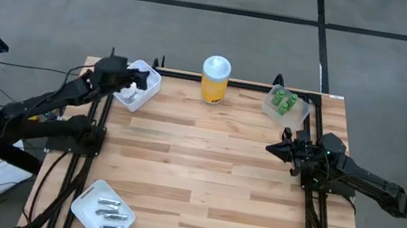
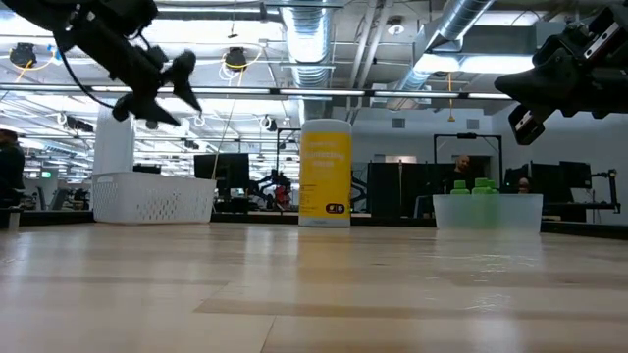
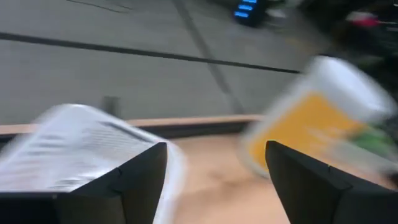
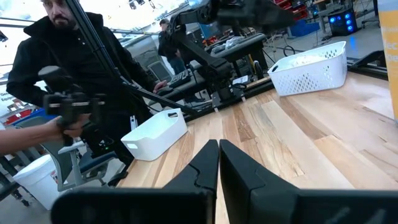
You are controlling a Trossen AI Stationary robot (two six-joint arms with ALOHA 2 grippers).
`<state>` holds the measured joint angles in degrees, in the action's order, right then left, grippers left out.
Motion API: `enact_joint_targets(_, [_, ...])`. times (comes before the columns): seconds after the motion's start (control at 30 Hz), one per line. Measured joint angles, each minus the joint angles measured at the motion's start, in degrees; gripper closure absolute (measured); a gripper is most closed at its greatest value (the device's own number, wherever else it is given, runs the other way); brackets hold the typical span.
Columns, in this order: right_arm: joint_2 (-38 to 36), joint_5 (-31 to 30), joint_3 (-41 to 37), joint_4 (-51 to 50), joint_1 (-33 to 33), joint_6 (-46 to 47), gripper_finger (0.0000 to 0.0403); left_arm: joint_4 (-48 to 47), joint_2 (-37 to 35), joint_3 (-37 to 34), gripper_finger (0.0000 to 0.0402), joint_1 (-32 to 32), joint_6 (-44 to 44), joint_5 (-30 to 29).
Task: Pick & Place Travel size toiletries
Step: Return to Home Position
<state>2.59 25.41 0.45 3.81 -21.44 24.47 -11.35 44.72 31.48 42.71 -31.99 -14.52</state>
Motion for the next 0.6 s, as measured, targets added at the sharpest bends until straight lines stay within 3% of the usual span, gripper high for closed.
enact_joint_targets(0.13, [-0.02, 0.02, -0.02, 0.00, -0.02, 0.00, 0.0395, 1.79, -3.56, 0.00, 0.0152, -4.80, 0.52, 8.14])
enact_joint_targets(0.27, [-0.01, 0.01, -0.02, 0.00, 0.01, 0.00, 0.0395, 6.17, -6.83, 0.02, 0.0169, -13.51, 1.56, 9.72])
enact_joint_targets(0.43, [-0.02, 0.02, -0.01, 0.00, -0.01, 0.00, 0.0395, 9.56, -8.34, 0.07, 0.0195, -25.27, 1.32, 2.99])
enact_joint_targets(0.6, [0.00, 0.02, -0.02, -0.01, -0.01, 0.00, 0.0395, 9.65, -7.44, 0.07, 0.0250, -34.51, 1.38, -3.33])
